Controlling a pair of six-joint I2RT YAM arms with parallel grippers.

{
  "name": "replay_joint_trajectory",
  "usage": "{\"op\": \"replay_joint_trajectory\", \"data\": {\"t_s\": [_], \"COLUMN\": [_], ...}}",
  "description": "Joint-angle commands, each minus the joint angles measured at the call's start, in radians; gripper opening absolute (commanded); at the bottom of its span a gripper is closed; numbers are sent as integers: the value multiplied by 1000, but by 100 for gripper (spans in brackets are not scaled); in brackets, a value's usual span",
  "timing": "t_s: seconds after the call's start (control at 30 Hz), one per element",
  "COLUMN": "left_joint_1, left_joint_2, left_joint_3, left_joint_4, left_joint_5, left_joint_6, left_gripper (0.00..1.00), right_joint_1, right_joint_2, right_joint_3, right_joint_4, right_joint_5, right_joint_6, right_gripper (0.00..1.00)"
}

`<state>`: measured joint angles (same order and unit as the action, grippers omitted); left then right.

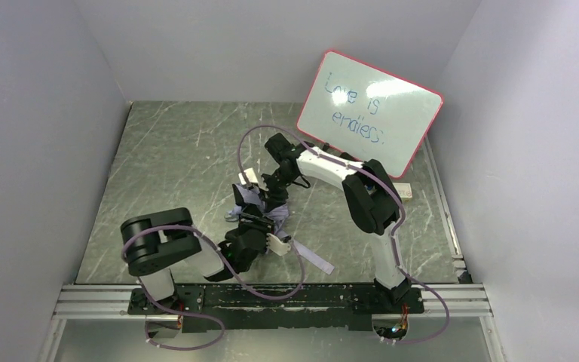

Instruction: Put away the umbrella

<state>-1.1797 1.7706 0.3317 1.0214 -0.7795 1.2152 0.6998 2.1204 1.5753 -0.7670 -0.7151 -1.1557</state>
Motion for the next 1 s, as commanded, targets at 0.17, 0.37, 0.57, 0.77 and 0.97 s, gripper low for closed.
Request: {"op": "replay_joint_trajectory", "data": {"t_s": [0.17,0.37,0.57,0.77,0.97], "left_joint_1": [3,150,391,535,708], "left_joint_2": [-371,-553,-757,-839,-814], "left_joint_3": [-33,20,107,106,187], "left_joint_4": [-171,-481,-920,-1095,-1137], "left_joint_5": [118,131,299,418,623], "left_joint_6": [-153,-367,-611,-675,-675], "left_gripper": [70,69,69,67,69], "right_joint_1": [-14,-30,-36,-39,-19], "right_joint_2": [87,51,32,1,-101], "right_joint_3": [-72,-122,-169,-239,-386], "right_joint_4": [9,56,97,151,315], "right_joint_5": [206,216,225,223,282], "right_joint_6": [59,73,73,51,30], "right_gripper": [21,18,15,10,8]}}
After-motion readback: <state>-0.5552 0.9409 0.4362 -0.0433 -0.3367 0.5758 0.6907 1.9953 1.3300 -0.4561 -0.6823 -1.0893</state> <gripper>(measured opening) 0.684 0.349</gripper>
